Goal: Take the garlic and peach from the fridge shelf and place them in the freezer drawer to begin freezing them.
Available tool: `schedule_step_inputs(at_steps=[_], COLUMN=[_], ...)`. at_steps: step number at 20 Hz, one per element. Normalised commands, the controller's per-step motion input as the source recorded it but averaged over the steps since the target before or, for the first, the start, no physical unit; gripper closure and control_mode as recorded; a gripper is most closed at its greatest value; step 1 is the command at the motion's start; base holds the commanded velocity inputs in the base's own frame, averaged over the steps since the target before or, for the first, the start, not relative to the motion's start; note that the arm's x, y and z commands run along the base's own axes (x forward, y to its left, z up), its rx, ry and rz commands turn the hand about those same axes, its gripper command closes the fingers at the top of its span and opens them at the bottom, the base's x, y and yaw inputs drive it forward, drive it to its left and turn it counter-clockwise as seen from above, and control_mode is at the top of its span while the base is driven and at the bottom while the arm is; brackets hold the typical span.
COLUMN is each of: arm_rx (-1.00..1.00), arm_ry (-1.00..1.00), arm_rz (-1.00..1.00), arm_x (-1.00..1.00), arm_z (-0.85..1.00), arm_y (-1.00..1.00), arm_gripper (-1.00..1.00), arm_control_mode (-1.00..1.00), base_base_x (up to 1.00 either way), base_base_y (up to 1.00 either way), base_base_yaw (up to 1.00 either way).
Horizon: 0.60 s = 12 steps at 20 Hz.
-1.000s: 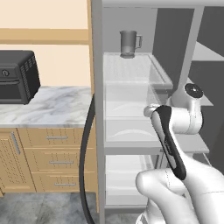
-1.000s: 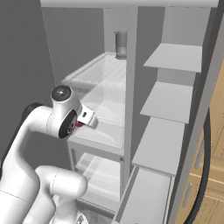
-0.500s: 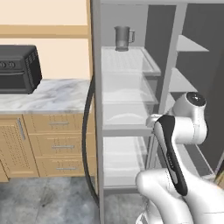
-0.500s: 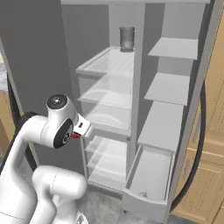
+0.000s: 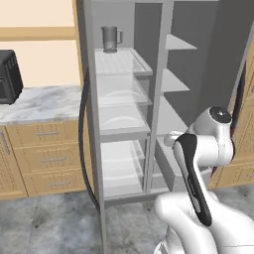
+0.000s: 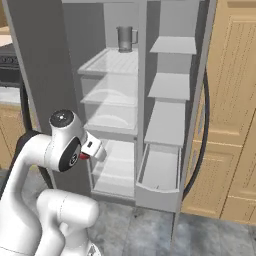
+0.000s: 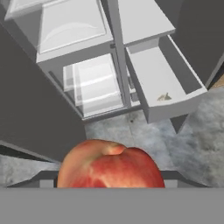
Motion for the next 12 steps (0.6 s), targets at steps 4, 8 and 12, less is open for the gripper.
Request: schedule_step_inputs(at_steps=[4,8,12], arm_rx=[0.0,0.0,0.0], arm_ry=[0.0,0.0,0.0], arm_rz=[0.0,0.0,0.0], arm_x=[0.0,0.0,0.0], arm_z=[0.0,0.0,0.0], arm_y=[0.0,0.0,0.0], arm_gripper=[1.0,1.0,1.0], arm_control_mode=[1.0,1.0,1.0], base_base_x=[0.28,0.24,0.4], base_base_y=[-0.02,-0.09,-0.01], base_base_yaw=[-0.34,-0.25,-0.19])
